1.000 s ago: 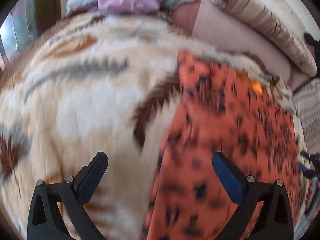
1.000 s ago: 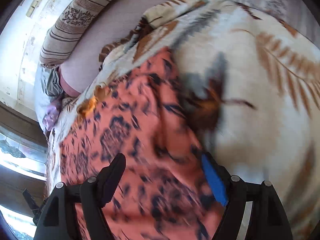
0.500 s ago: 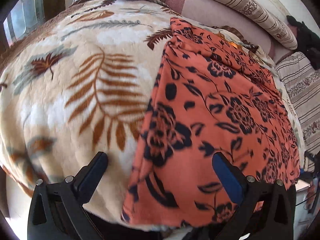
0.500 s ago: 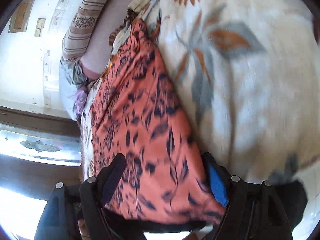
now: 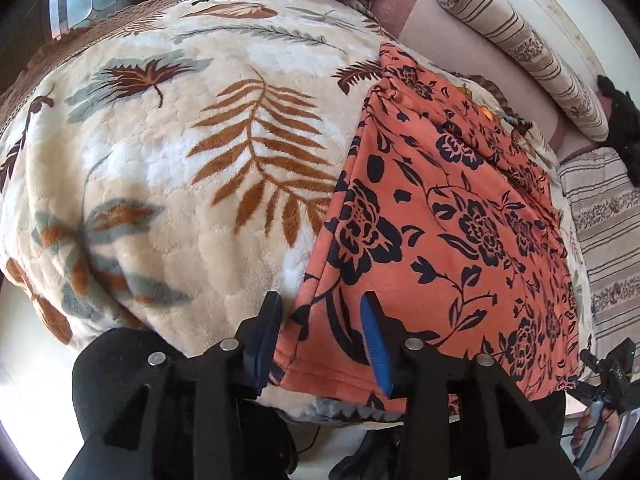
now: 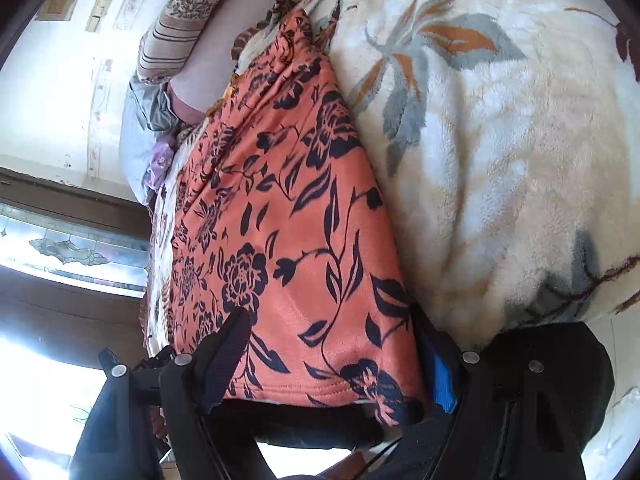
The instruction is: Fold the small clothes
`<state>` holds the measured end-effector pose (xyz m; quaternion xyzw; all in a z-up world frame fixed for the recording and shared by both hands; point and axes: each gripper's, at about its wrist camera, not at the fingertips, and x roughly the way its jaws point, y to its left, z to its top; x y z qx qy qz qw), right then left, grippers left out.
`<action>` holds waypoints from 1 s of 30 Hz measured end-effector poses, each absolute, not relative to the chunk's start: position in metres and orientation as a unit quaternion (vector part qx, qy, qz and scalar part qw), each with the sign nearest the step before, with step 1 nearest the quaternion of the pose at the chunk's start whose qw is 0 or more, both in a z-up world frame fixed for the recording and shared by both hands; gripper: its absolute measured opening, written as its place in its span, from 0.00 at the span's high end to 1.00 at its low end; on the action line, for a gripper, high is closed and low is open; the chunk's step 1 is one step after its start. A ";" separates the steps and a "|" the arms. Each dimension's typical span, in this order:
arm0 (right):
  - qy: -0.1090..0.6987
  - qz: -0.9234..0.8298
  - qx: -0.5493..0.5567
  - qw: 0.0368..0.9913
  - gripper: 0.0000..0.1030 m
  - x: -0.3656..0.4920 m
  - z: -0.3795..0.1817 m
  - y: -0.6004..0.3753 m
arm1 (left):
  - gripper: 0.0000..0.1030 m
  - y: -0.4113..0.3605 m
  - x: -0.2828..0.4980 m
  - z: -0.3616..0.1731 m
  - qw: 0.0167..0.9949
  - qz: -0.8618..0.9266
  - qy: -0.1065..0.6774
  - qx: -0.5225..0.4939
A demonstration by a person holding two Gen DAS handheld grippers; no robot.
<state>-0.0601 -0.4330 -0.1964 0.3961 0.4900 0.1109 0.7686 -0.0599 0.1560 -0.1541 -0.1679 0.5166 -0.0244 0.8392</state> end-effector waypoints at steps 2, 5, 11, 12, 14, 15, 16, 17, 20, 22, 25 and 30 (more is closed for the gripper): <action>0.498 0.110 0.397 0.763 0.22 -0.063 -0.195 -0.432 | 0.46 0.153 -0.064 -0.152 0.842 -0.035 0.512 -0.164; 0.503 0.117 0.387 0.764 0.22 -0.068 -0.195 -0.429 | 0.36 0.144 -0.063 -0.159 0.839 -0.036 0.524 -0.138; 0.517 0.089 0.367 0.768 0.88 -0.076 -0.197 -0.433 | 0.93 0.139 -0.064 -0.151 0.842 -0.031 0.528 -0.101; 0.513 0.089 0.369 0.770 0.88 -0.078 -0.192 -0.434 | 0.93 0.137 -0.067 -0.143 0.849 -0.034 0.518 -0.095; 0.502 0.096 0.368 0.776 0.88 -0.082 -0.182 -0.435 | 0.93 0.136 -0.071 -0.130 0.859 -0.040 0.501 -0.098; 0.494 0.103 0.372 0.779 0.88 -0.083 -0.176 -0.436 | 0.90 0.137 -0.072 -0.128 0.862 -0.042 0.494 -0.108; 0.486 0.110 0.377 0.781 0.87 -0.083 -0.174 -0.437 | 0.86 0.138 -0.070 -0.130 0.863 -0.045 0.490 -0.114; 0.484 0.115 0.382 0.779 0.84 -0.081 -0.177 -0.437 | 0.82 0.137 -0.066 -0.137 0.861 -0.041 0.496 -0.110; 0.519 0.106 0.397 0.749 0.72 -0.072 -0.202 -0.437 | 0.71 0.132 -0.056 -0.163 0.845 -0.025 0.526 -0.090; 0.519 0.109 0.400 0.748 0.71 -0.072 -0.209 -0.436 | 0.70 0.128 -0.059 -0.163 0.854 -0.023 0.515 -0.072; 0.512 0.107 0.383 0.761 0.82 -0.075 -0.203 -0.437 | 0.94 0.128 -0.059 -0.158 0.849 -0.035 0.523 -0.068; 0.461 0.133 0.413 0.774 0.93 -0.076 -0.169 -0.451 | 0.94 0.139 -0.062 -0.108 0.873 -0.053 0.471 -0.115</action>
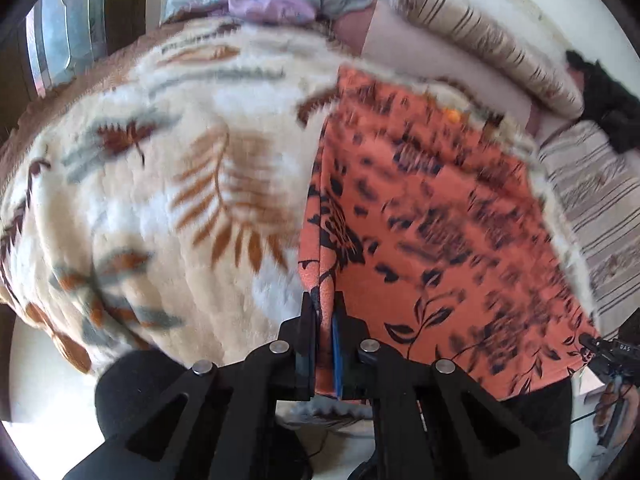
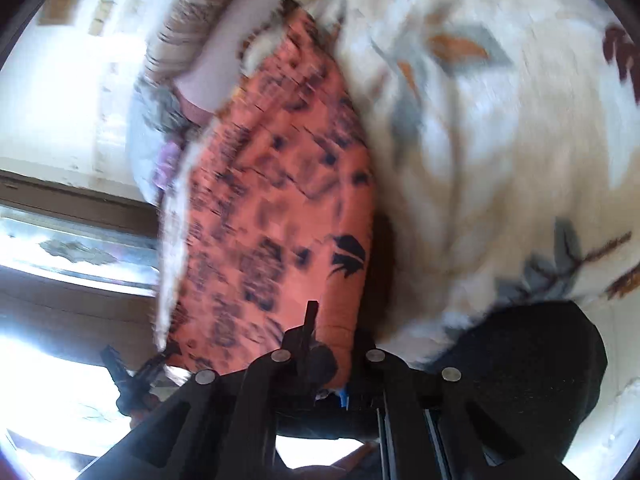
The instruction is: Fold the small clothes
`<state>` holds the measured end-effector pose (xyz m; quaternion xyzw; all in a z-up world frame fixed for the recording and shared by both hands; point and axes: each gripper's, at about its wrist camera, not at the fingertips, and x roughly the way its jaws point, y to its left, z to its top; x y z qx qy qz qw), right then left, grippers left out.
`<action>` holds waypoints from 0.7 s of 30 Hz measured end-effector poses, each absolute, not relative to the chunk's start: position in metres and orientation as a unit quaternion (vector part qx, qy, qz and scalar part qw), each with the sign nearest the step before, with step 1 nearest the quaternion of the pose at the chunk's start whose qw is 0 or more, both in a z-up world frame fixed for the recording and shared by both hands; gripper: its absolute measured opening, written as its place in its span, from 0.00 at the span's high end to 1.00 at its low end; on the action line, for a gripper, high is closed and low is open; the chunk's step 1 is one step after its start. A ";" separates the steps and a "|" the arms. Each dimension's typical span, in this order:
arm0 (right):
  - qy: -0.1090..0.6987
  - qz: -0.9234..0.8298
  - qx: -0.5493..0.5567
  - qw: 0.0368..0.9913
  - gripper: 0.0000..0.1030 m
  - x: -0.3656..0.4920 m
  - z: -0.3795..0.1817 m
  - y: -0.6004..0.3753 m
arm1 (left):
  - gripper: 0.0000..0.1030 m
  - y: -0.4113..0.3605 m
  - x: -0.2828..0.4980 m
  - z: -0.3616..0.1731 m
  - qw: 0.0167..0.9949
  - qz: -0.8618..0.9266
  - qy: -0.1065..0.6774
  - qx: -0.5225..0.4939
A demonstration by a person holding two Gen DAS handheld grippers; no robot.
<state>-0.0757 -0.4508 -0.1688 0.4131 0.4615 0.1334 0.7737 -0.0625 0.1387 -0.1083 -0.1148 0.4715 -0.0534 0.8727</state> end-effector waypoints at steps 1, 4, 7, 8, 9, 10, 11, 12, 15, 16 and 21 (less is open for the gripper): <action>0.448 0.139 0.415 0.780 0.93 -0.074 -0.159 -0.454 | 0.94 0.139 -0.062 -0.099 0.880 -0.054 0.459 -0.111; 0.449 0.134 0.418 0.778 0.93 -0.066 -0.161 -0.462 | 0.94 0.140 -0.054 -0.109 0.875 -0.049 0.472 -0.100; 0.483 0.118 0.443 0.746 0.93 -0.064 -0.197 -0.464 | 0.94 0.146 -0.049 -0.149 0.843 -0.033 0.524 -0.118; 0.489 0.116 0.454 0.735 0.93 -0.066 -0.205 -0.464 | 0.94 0.146 -0.051 -0.156 0.838 -0.028 0.532 -0.117; 0.489 0.117 0.464 0.729 0.93 -0.068 -0.210 -0.464 | 0.94 0.145 -0.053 -0.157 0.839 -0.029 0.531 -0.115; 0.486 0.119 0.470 0.727 0.93 -0.069 -0.210 -0.465 | 0.94 0.144 -0.055 -0.153 0.841 -0.032 0.529 -0.110; 0.480 0.123 0.476 0.726 0.93 -0.069 -0.206 -0.466 | 0.94 0.144 -0.054 -0.147 0.843 -0.037 0.525 -0.111; 0.472 0.130 0.483 0.726 0.93 -0.066 -0.201 -0.468 | 0.94 0.144 -0.052 -0.139 0.845 -0.042 0.520 -0.118; 0.446 0.157 0.483 0.737 0.93 -0.045 -0.177 -0.472 | 0.94 0.142 -0.032 -0.102 0.866 -0.067 0.481 -0.120; 0.439 0.166 0.481 0.741 0.93 -0.034 -0.167 -0.472 | 0.94 0.140 -0.021 -0.090 0.873 -0.075 0.467 -0.120; 0.376 0.213 0.468 0.771 0.93 0.067 -0.100 -0.480 | 0.94 0.123 0.071 -0.023 0.908 -0.116 0.387 -0.110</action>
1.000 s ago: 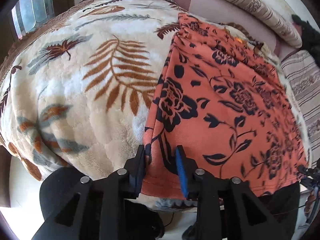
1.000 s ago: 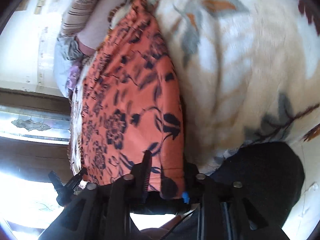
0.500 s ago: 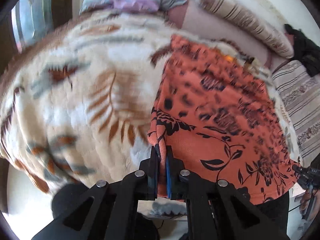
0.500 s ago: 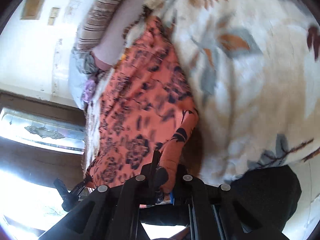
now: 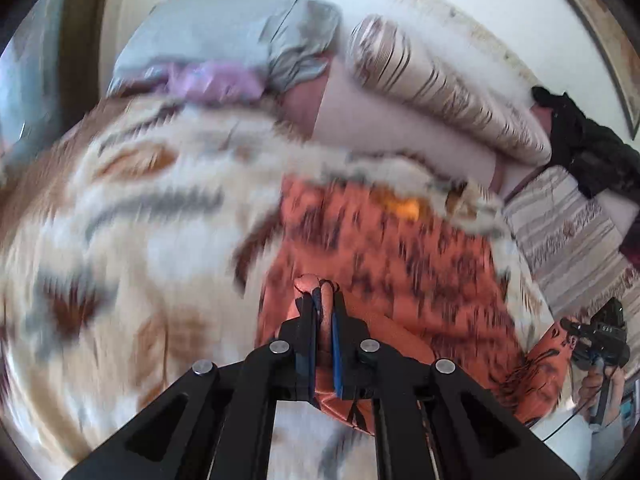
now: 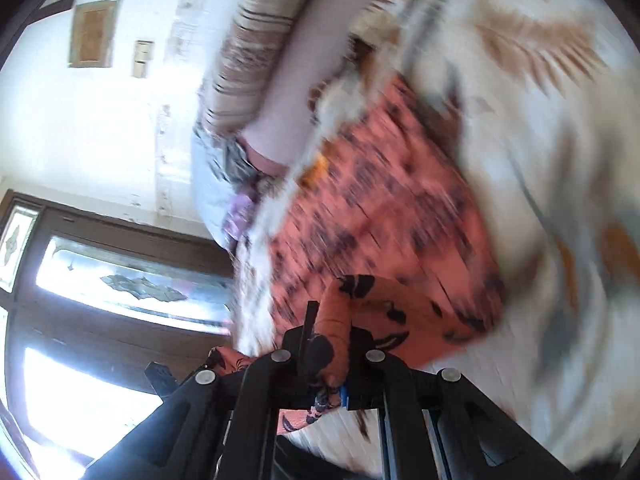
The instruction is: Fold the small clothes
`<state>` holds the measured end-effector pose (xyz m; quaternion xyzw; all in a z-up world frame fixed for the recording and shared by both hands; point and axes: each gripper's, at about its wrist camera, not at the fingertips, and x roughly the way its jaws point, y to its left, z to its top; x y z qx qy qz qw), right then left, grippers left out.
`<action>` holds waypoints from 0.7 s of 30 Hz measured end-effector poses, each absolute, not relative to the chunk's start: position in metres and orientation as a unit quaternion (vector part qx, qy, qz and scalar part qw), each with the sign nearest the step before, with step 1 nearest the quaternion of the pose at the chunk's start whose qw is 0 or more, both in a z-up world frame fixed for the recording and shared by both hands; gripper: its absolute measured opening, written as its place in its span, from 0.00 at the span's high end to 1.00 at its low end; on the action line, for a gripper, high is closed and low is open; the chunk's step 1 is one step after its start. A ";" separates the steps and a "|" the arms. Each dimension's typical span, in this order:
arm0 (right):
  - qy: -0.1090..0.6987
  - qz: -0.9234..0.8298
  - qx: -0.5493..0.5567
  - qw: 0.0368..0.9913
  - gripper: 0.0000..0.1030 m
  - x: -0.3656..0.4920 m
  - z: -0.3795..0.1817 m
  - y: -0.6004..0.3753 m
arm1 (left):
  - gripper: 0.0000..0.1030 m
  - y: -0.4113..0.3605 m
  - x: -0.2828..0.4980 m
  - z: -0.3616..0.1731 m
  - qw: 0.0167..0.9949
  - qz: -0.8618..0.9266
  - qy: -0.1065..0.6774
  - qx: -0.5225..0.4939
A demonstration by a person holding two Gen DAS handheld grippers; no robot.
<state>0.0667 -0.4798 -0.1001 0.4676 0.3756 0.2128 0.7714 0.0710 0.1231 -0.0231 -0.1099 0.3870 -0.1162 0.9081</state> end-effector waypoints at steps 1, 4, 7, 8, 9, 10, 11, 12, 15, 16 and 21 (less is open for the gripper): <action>0.359 0.216 0.464 0.781 0.93 0.087 -0.086 -0.482 | 0.94 0.118 0.094 -0.013 0.915 -0.118 0.371 -0.102; 0.317 0.214 0.463 0.800 0.93 0.156 -0.051 -0.494 | 0.93 0.110 0.165 -0.005 0.924 -0.104 0.354 -0.103; 0.332 0.177 0.470 0.798 0.79 0.228 -0.068 -0.496 | 0.66 0.101 0.234 -0.046 0.922 -0.062 0.374 -0.081; 0.357 0.153 0.465 0.795 0.50 0.250 -0.089 -0.494 | 0.48 0.095 0.258 -0.072 0.912 -0.048 0.401 -0.068; 0.385 0.115 0.469 0.786 0.30 0.266 -0.111 -0.489 | 0.25 0.094 0.276 -0.099 0.899 -0.037 0.433 -0.063; 0.418 0.075 0.469 0.775 0.14 0.272 -0.136 -0.487 | 0.24 0.098 0.289 -0.124 0.880 -0.034 0.469 -0.065; 0.441 0.057 0.460 0.768 0.16 0.275 -0.151 -0.484 | 0.24 0.102 0.297 -0.140 0.864 -0.028 0.498 -0.069; 0.433 0.063 0.454 0.777 0.17 0.267 -0.156 -0.482 | 0.24 0.109 0.297 -0.146 0.856 -0.027 0.509 -0.086; 0.399 0.073 0.397 0.823 0.16 0.231 -0.129 -0.478 | 0.24 0.135 0.259 -0.116 0.892 -0.037 0.432 -0.130; 0.395 0.071 0.378 0.834 0.16 0.220 -0.121 -0.479 | 0.24 0.141 0.244 -0.106 0.902 -0.037 0.411 -0.126; 0.459 0.066 0.277 0.842 0.16 0.199 -0.137 -0.460 | 0.17 0.134 0.199 -0.135 0.885 -0.084 0.439 -0.129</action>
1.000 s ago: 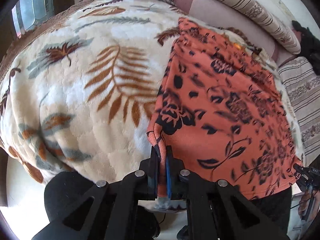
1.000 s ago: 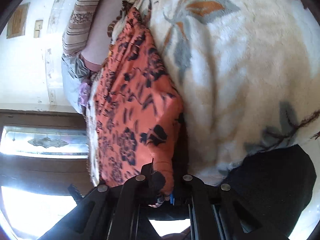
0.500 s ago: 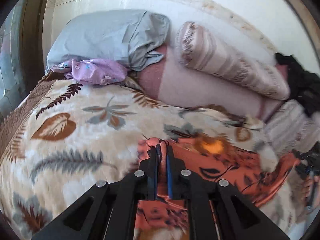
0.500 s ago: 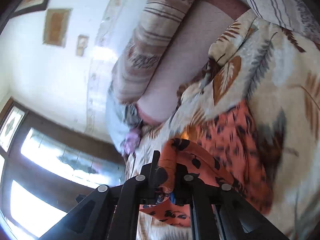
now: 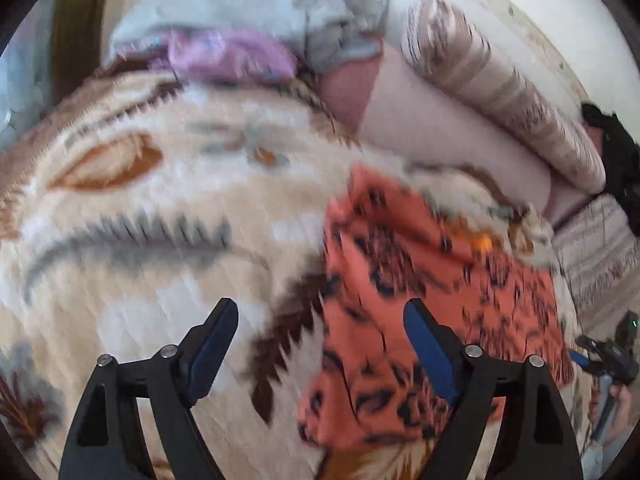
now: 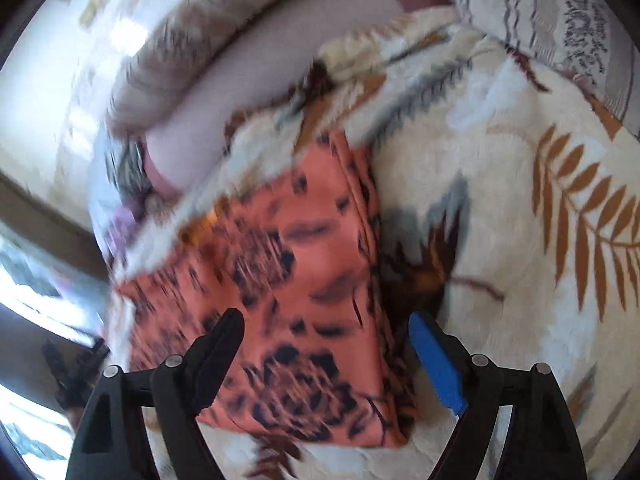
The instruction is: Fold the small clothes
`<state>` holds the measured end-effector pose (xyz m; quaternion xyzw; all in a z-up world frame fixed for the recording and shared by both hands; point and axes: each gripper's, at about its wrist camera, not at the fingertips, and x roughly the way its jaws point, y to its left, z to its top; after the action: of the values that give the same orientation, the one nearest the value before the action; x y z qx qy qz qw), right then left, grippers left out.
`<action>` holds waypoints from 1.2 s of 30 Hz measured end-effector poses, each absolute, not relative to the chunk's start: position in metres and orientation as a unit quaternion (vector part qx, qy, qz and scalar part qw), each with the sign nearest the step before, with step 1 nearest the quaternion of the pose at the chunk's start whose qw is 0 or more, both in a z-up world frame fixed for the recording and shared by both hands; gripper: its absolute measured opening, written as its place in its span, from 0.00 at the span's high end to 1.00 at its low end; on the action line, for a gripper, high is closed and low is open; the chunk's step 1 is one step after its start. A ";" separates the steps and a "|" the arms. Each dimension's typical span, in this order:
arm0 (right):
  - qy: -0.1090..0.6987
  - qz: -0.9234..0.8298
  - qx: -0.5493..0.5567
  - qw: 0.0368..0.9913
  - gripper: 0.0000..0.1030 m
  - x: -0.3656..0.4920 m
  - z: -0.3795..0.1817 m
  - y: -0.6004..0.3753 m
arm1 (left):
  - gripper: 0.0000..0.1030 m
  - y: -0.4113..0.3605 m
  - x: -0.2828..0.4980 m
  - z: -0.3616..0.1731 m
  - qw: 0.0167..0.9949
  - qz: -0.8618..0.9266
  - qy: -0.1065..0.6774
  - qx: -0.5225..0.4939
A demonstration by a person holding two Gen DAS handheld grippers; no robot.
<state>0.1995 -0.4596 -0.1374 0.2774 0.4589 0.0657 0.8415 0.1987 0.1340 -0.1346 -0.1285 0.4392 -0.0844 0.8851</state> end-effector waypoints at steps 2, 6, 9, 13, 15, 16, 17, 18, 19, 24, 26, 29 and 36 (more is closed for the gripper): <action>0.490 0.092 0.271 0.823 0.31 0.209 -0.152 -0.440 | 0.17 0.109 0.207 -0.167 0.865 -0.075 0.486 -0.099; 0.530 0.060 0.183 0.826 0.73 0.220 -0.147 -0.402 | 0.69 0.065 0.221 -0.174 0.860 -0.078 0.504 -0.027; 0.517 0.058 0.186 0.834 0.80 0.214 -0.111 -0.403 | 0.87 0.061 0.219 -0.128 0.868 -0.066 0.491 -0.037; 0.465 0.087 0.190 0.860 0.81 0.171 -0.037 -0.408 | 0.88 0.068 0.164 -0.058 0.893 -0.100 0.435 -0.051; 0.459 0.098 0.203 0.859 0.80 0.139 -0.026 -0.418 | 0.86 0.075 0.127 -0.051 0.893 -0.110 0.432 -0.064; 0.463 0.097 0.209 0.856 0.77 0.128 -0.030 -0.420 | 0.81 0.078 0.110 -0.059 0.888 -0.114 0.441 -0.071; 0.471 0.094 0.216 0.850 0.67 0.115 -0.041 -0.423 | 0.78 0.084 0.092 -0.074 0.881 -0.111 0.452 -0.078; 0.485 0.084 0.227 0.841 0.58 0.100 -0.061 -0.428 | 0.67 0.089 0.075 -0.099 0.874 -0.107 0.467 -0.082; 0.503 0.073 0.238 0.827 0.22 0.090 -0.086 -0.431 | 0.43 0.092 0.063 -0.131 0.863 -0.094 0.490 -0.075; 0.473 0.035 0.277 0.836 0.11 0.018 -0.138 -0.457 | 0.33 0.117 0.022 -0.168 0.870 -0.056 0.484 -0.073; 0.461 0.022 0.303 0.834 0.11 0.010 -0.127 -0.468 | 0.33 0.128 0.025 -0.154 0.878 -0.046 0.469 -0.088; 0.447 0.011 0.315 0.837 0.11 0.017 -0.116 -0.483 | 0.33 0.136 0.042 -0.144 0.886 -0.028 0.456 -0.084; 0.406 0.052 0.258 0.875 0.12 0.093 -0.091 -0.475 | 0.33 0.118 0.113 -0.127 0.893 -0.070 0.441 -0.065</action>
<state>0.0927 -0.4753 -0.0906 0.2578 0.4062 0.0515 0.8751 0.1131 0.1185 -0.1274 -0.0646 0.4406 -0.0699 0.8926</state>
